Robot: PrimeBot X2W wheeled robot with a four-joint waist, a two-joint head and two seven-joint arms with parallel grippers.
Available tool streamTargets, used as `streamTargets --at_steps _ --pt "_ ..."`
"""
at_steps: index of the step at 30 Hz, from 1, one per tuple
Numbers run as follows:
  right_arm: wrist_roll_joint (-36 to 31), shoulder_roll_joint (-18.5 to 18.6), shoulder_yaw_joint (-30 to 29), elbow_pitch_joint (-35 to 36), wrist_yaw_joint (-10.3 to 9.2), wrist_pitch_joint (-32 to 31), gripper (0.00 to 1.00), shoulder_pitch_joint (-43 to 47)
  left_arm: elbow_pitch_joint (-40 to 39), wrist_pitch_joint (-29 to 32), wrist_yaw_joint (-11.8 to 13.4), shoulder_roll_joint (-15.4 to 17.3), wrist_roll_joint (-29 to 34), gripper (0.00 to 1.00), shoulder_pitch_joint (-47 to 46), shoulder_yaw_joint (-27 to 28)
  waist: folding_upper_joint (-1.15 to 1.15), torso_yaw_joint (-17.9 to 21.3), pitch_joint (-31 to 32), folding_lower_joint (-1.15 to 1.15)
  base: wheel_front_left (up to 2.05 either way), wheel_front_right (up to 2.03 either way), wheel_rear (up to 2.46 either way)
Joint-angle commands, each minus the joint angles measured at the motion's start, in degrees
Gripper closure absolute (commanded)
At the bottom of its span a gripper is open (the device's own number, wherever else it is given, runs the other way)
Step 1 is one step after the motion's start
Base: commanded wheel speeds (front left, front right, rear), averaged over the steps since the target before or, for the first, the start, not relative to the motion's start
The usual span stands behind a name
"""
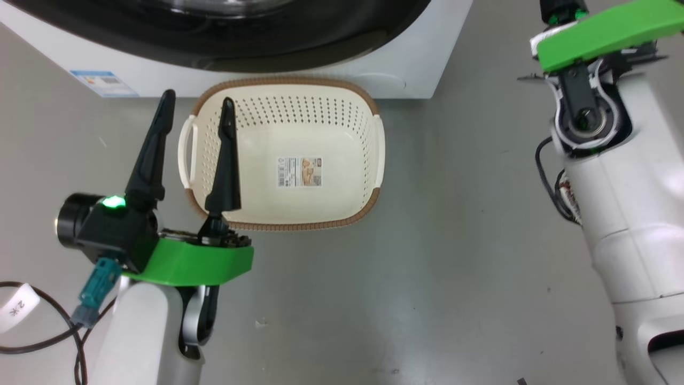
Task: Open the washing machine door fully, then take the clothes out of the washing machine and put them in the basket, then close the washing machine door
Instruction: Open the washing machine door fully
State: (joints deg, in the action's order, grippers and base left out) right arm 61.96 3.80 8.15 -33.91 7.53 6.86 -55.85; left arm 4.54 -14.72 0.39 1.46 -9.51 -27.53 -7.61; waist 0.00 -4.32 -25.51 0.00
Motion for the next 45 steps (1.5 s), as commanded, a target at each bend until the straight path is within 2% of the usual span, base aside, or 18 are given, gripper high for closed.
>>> streamTargets --at_steps 1,16,27,45 --pt "2.3 -0.1 0.9 2.6 -0.04 -2.2 1.0 -2.0 -1.8 -0.3 -0.5 1.4 0.7 0.0 -1.4 1.6 0.0 -0.7 -2.0 0.0 0.0 0.0 0.0" --pt "16.2 3.9 0.4 4.5 -0.04 -17.6 1.0 -9.3 -1.2 -0.3 -0.4 1.4 -0.2 0.0 -2.6 0.0 0.0 -3.1 -5.4 0.0 0.0 0.0 0.0" --pt "18.5 5.9 1.5 1.1 -0.04 -23.9 1.0 -14.0 -0.9 -0.3 -0.1 1.4 -1.4 0.0 -3.7 -1.5 0.0 -5.4 -7.5 0.0 0.0 0.0 0.0" --pt "20.9 6.1 2.9 -3.0 -0.04 -31.3 1.0 -18.3 -0.3 -0.3 0.3 1.4 -2.0 0.0 -4.5 -1.9 0.0 -6.7 -8.4 0.0 0.0 0.0 0.0"
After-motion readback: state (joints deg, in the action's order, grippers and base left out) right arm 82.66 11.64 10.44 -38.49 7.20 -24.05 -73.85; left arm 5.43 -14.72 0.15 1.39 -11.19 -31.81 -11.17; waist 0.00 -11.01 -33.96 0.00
